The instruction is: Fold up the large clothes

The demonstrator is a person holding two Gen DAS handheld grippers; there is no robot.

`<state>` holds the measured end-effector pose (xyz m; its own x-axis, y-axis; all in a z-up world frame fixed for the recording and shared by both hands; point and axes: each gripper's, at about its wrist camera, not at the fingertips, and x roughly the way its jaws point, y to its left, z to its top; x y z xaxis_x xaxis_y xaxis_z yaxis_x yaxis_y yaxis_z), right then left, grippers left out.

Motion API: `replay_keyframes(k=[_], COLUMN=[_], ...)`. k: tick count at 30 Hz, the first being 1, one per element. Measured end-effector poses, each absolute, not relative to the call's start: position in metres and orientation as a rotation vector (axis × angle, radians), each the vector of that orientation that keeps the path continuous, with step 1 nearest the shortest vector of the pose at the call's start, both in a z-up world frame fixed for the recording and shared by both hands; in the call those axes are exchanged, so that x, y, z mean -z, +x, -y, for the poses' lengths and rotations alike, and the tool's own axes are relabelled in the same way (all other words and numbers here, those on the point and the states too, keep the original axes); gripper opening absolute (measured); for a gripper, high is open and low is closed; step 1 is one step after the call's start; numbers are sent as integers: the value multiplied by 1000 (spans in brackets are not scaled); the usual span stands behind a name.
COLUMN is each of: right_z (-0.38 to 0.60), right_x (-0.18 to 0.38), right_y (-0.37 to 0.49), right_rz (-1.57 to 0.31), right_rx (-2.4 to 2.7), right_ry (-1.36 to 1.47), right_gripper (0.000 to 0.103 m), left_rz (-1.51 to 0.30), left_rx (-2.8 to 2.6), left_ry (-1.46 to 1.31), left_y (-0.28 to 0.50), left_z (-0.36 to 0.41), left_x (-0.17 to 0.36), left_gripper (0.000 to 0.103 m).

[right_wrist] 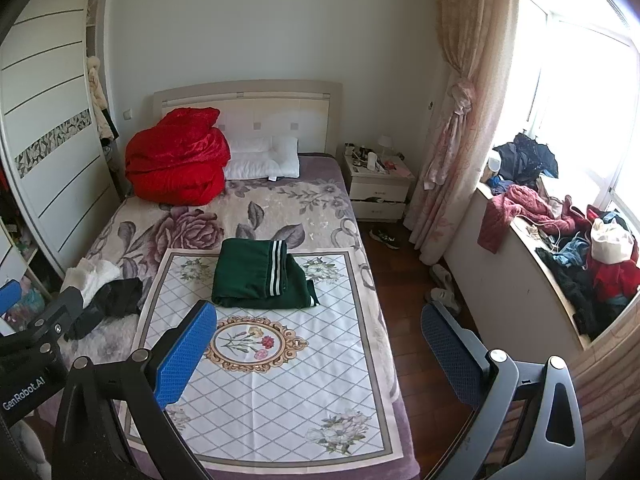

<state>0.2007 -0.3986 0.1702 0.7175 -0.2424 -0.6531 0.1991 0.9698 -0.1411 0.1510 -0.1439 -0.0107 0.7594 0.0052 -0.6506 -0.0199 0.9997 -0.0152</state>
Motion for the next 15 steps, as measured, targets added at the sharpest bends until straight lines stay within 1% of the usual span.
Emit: replay_keyframes(k=[15], right_z=[394], right_x=[-174], right_y=[190], right_rz=[-730], right_rx=[259], right_ry=[-56], right_gripper=[103], left_rz=[-694], left_rx=[-15], left_ry=[-19], left_y=[159], left_z=[147], left_x=[-4], left_gripper=[103])
